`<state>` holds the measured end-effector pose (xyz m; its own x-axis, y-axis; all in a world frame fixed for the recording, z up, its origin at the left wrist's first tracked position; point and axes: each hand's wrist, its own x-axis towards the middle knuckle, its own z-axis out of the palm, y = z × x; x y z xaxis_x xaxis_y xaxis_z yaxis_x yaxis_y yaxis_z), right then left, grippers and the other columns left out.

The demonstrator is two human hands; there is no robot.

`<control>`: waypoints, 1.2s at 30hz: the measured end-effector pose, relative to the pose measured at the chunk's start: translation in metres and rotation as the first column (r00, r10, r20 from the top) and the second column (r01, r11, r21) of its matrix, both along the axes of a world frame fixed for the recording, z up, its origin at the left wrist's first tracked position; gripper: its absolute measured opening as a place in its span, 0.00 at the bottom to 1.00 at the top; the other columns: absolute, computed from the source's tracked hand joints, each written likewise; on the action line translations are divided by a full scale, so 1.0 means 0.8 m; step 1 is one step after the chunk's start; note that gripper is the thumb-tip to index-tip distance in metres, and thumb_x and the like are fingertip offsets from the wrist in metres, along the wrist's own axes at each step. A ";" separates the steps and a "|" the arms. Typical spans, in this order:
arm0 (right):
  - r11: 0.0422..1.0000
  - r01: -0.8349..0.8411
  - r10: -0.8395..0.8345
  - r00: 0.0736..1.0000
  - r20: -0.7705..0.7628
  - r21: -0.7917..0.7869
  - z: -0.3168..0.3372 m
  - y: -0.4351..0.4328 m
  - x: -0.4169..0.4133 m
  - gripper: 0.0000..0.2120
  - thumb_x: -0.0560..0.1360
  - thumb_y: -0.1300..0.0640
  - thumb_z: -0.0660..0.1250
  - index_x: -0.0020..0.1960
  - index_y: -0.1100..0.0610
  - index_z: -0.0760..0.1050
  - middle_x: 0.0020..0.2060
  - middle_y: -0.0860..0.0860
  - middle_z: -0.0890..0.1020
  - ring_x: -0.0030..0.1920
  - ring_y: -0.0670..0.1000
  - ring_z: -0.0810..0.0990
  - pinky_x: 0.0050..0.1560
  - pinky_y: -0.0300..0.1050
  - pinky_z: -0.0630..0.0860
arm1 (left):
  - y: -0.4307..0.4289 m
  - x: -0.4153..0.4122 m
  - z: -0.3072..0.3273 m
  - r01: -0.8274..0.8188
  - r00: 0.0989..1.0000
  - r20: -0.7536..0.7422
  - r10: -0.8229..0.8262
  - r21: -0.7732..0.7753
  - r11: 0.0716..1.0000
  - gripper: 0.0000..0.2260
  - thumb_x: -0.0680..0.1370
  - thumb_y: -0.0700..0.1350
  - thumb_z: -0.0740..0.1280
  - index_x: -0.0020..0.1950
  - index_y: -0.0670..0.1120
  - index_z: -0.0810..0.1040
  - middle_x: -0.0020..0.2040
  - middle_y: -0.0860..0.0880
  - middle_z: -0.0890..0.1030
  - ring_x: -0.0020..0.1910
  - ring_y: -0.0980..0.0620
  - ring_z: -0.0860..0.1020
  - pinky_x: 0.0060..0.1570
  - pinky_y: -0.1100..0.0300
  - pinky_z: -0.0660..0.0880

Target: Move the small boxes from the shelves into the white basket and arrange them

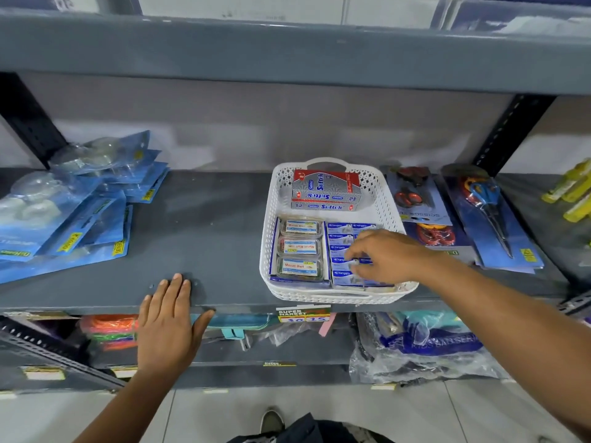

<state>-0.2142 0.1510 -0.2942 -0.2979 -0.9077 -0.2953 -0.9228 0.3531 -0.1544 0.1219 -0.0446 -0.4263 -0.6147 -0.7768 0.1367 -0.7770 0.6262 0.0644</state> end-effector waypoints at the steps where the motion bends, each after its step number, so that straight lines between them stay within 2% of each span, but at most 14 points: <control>1: 1.000 0.010 -0.010 1.000 -0.002 -0.017 -0.003 -0.005 0.002 0.18 0.77 0.46 0.65 0.65 0.48 0.75 0.61 0.48 0.76 0.63 0.52 0.74 0.62 0.51 0.72 | 0.000 0.001 -0.001 0.000 1.000 0.002 0.000 -0.007 1.000 0.36 0.76 0.65 0.49 0.70 0.40 0.68 0.71 0.41 0.69 0.71 0.39 0.65 0.70 0.43 0.58; 6: 0.998 0.047 -0.049 0.998 -0.049 -0.032 -0.011 -0.020 0.018 0.21 0.78 0.48 0.63 0.70 0.48 0.70 0.71 0.50 0.70 0.68 0.55 0.70 0.64 0.51 0.70 | -0.004 0.000 -0.004 0.011 1.000 -0.017 -0.011 -0.008 1.000 0.36 0.76 0.65 0.49 0.70 0.40 0.68 0.72 0.41 0.69 0.72 0.40 0.64 0.70 0.44 0.57; 10: 0.965 0.061 -0.094 0.988 -0.119 -0.255 -0.009 0.009 0.030 0.23 0.79 0.49 0.61 0.73 0.50 0.66 0.73 0.51 0.68 0.70 0.55 0.69 0.69 0.53 0.66 | 0.006 0.003 0.002 0.047 0.999 0.000 -0.047 -0.020 0.999 0.37 0.76 0.67 0.49 0.72 0.40 0.67 0.73 0.41 0.67 0.73 0.40 0.62 0.71 0.44 0.55; 13: 0.950 0.050 -0.104 0.981 -0.162 -0.310 -0.021 0.013 0.044 0.23 0.80 0.49 0.59 0.74 0.51 0.65 0.75 0.50 0.67 0.73 0.53 0.65 0.74 0.53 0.58 | -0.003 0.003 0.005 0.040 0.998 0.054 -0.039 -0.002 0.999 0.39 0.75 0.68 0.45 0.71 0.39 0.67 0.72 0.41 0.68 0.72 0.39 0.63 0.70 0.42 0.57; 15: 0.942 0.099 -0.150 0.979 -0.139 -0.320 -0.020 0.019 0.044 0.23 0.80 0.48 0.57 0.74 0.51 0.65 0.75 0.50 0.66 0.74 0.53 0.63 0.74 0.55 0.58 | 0.003 0.001 0.013 0.031 0.998 0.053 -0.032 0.018 0.999 0.42 0.75 0.69 0.42 0.71 0.39 0.68 0.72 0.41 0.68 0.72 0.39 0.64 0.69 0.41 0.59; 19: 0.970 0.194 -0.196 0.981 0.002 -0.145 -0.011 0.029 0.039 0.22 0.81 0.48 0.52 0.72 0.53 0.68 0.73 0.53 0.70 0.69 0.58 0.71 0.67 0.55 0.68 | 0.030 -0.037 0.049 0.019 0.998 -0.061 -0.015 0.057 0.998 0.44 0.71 0.71 0.38 0.75 0.41 0.61 0.76 0.42 0.60 0.76 0.42 0.55 0.73 0.44 0.53; 23: 0.988 0.149 -0.152 0.984 0.094 0.040 -0.014 0.020 0.030 0.23 0.82 0.51 0.52 0.74 0.57 0.64 0.76 0.56 0.64 0.69 0.61 0.69 0.66 0.56 0.69 | 0.090 -0.113 0.108 0.217 0.962 -0.176 -0.208 0.034 0.976 0.42 0.72 0.69 0.39 0.77 0.43 0.54 0.78 0.45 0.54 0.77 0.46 0.49 0.74 0.49 0.46; 25: 0.988 0.142 -0.149 0.982 0.114 0.063 -0.016 0.008 0.030 0.20 0.81 0.55 0.53 0.70 0.61 0.66 0.74 0.59 0.65 0.61 0.61 0.75 0.56 0.52 0.72 | 0.109 -0.145 0.129 0.327 0.939 -0.114 -0.323 0.009 0.945 0.39 0.74 0.67 0.38 0.77 0.45 0.55 0.78 0.45 0.55 0.77 0.46 0.49 0.73 0.49 0.46; 27: 0.988 0.137 -0.143 0.985 0.099 0.066 -0.018 -0.002 0.028 0.15 0.81 0.59 0.54 0.65 0.65 0.67 0.77 0.60 0.59 0.50 0.59 0.78 0.46 0.51 0.70 | 0.112 -0.171 0.138 0.409 0.912 0.010 -0.411 0.057 0.911 0.35 0.77 0.65 0.39 0.76 0.46 0.56 0.78 0.46 0.56 0.77 0.47 0.49 0.73 0.48 0.47; 28: 0.987 0.144 -0.150 0.985 0.090 0.069 -0.020 -0.006 0.027 0.16 0.81 0.60 0.54 0.66 0.66 0.66 0.79 0.59 0.52 0.53 0.58 0.78 0.48 0.52 0.71 | 0.110 -0.184 0.142 0.409 0.904 0.073 -0.421 0.139 0.902 0.32 0.79 0.63 0.40 0.76 0.45 0.57 0.78 0.46 0.54 0.77 0.47 0.48 0.73 0.48 0.48; 30: 0.983 0.166 -0.172 0.982 0.077 0.078 -0.029 -0.010 0.022 0.21 0.81 0.62 0.55 0.72 0.67 0.60 0.80 0.56 0.43 0.71 0.60 0.67 0.63 0.56 0.70 | 0.104 -0.202 0.144 0.337 0.898 0.179 -0.403 0.310 0.889 0.27 0.81 0.57 0.43 0.76 0.44 0.59 0.78 0.44 0.54 0.77 0.46 0.49 0.73 0.48 0.49; 31: 0.981 0.173 -0.180 0.980 0.084 0.086 -0.036 -0.011 0.017 0.24 0.81 0.62 0.55 0.75 0.66 0.55 0.80 0.57 0.44 0.74 0.61 0.63 0.66 0.56 0.68 | 0.102 -0.209 0.143 0.286 0.912 0.177 -0.370 0.373 0.883 0.25 0.81 0.54 0.44 0.74 0.43 0.61 0.77 0.43 0.57 0.76 0.45 0.52 0.73 0.48 0.51; 33: 0.973 0.192 -0.205 0.974 0.100 0.129 -0.043 -0.012 0.013 0.28 0.80 0.62 0.55 0.77 0.65 0.48 0.79 0.61 0.51 0.67 0.62 0.71 0.57 0.53 0.71 | 0.094 -0.220 0.140 0.213 0.922 0.201 -0.331 0.451 0.867 0.23 0.81 0.51 0.47 0.71 0.41 0.67 0.73 0.41 0.66 0.72 0.42 0.61 0.71 0.48 0.56; 36: 0.965 0.193 -0.208 0.976 0.067 0.177 -0.035 -0.018 0.014 0.25 0.80 0.59 0.58 0.74 0.66 0.57 0.69 0.64 0.70 0.47 0.58 0.75 0.44 0.50 0.71 | 0.084 -0.233 0.151 0.175 0.894 0.271 -0.356 0.520 0.836 0.22 0.80 0.53 0.52 0.65 0.41 0.73 0.66 0.40 0.73 0.63 0.40 0.71 0.64 0.49 0.67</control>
